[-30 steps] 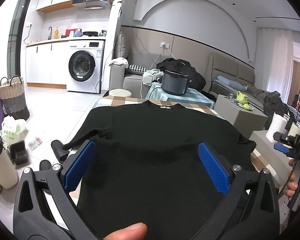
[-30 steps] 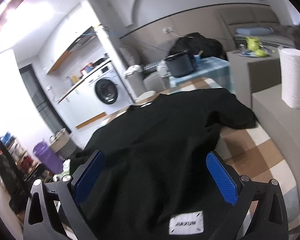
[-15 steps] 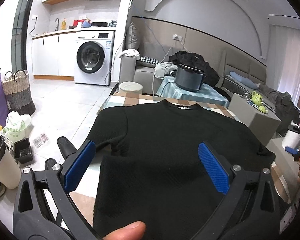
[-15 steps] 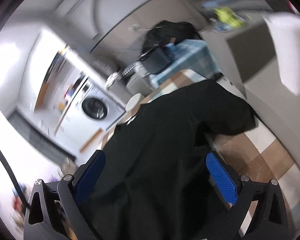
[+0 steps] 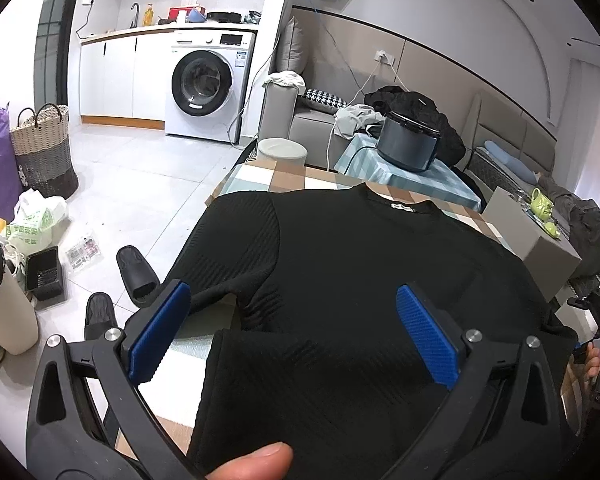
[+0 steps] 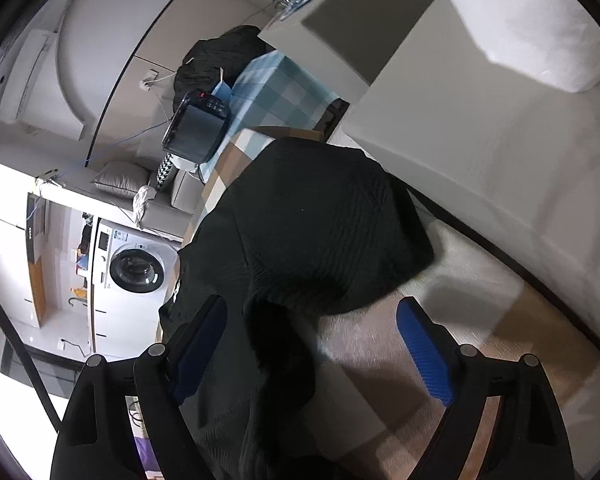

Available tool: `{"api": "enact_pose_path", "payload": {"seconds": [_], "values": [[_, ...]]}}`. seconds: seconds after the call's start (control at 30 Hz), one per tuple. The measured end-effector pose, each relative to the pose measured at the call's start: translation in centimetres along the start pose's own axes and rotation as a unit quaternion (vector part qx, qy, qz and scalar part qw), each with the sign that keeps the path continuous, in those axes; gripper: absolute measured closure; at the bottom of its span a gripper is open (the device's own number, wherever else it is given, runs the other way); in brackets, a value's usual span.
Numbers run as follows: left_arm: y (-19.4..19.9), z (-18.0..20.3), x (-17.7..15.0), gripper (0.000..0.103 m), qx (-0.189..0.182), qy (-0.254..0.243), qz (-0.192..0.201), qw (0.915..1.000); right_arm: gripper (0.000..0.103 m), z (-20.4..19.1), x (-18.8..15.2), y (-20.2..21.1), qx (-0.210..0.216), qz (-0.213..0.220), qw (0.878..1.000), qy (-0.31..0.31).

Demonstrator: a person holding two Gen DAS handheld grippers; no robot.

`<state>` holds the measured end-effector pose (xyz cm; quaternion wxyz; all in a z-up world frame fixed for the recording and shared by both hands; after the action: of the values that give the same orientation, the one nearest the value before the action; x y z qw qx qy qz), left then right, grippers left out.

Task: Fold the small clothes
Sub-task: 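Grasp the sweater hem with the right gripper and lift it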

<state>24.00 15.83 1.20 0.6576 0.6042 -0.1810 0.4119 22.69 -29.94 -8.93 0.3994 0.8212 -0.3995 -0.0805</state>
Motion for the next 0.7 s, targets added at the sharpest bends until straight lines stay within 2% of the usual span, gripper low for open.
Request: {"api": "enact_pose_path", "payload": {"seconds": [0.1,0.3,0.4,0.43,0.47,0.5,0.53,0.57,0.7], "values": [[-0.8,0.2,-0.4,0.001,0.005,-0.003,-0.004,1.0000,0.015,-0.3,0.3,-0.6,-0.001,0.008,1.000,-0.003],[-1.8,0.1,-0.9,0.001,0.009,-0.008,-0.007,0.9999,0.017,-1.4,0.9,-1.6,-0.032,0.014,0.999,0.024],[-2.3,0.0,-1.3,0.001,0.008,-0.005,-0.013,0.9999,0.032,-2.0,1.3,-2.1,-0.068,0.020,0.996,0.044],[-2.5,-0.1,-1.4,0.001,0.006,-0.005,-0.015,0.9999,0.042,-2.0,1.4,-2.3,-0.080,0.024,0.995,0.050],[-2.5,-0.1,-1.4,0.001,0.005,-0.004,-0.016,0.9999,0.057,-2.2,1.6,-2.5,-0.106,0.030,0.992,0.060],[-2.5,-0.1,-1.5,0.001,0.004,-0.005,-0.015,0.9999,0.068,-2.2,1.7,-2.8,-0.121,0.031,0.990,0.066],[-2.5,-0.1,-1.6,0.001,0.004,-0.006,-0.015,0.9999,0.092,-2.1,1.9,-3.1,-0.131,0.029,0.989,0.068],[-2.6,0.0,-1.6,0.001,0.004,-0.006,-0.014,0.9999,0.096,-1.8,2.1,-3.1,-0.131,0.031,0.989,0.067],[-2.4,-0.1,-1.6,0.001,0.005,-0.005,-0.016,0.9999,0.096,-2.7,2.1,-2.8,-0.148,0.053,0.983,0.097]]}}
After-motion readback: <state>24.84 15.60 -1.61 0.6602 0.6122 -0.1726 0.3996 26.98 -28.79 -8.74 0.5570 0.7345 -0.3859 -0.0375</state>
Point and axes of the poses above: each gripper's, at about its wrist camera, not at the fingertips, and y roughly against the way its jaws point, z to its right, x to its top, the point moved 1 cm from there along -y, roughly the way its jaws point, and after that the axes turned 7 degrees about -z, right-handed, at the moved point
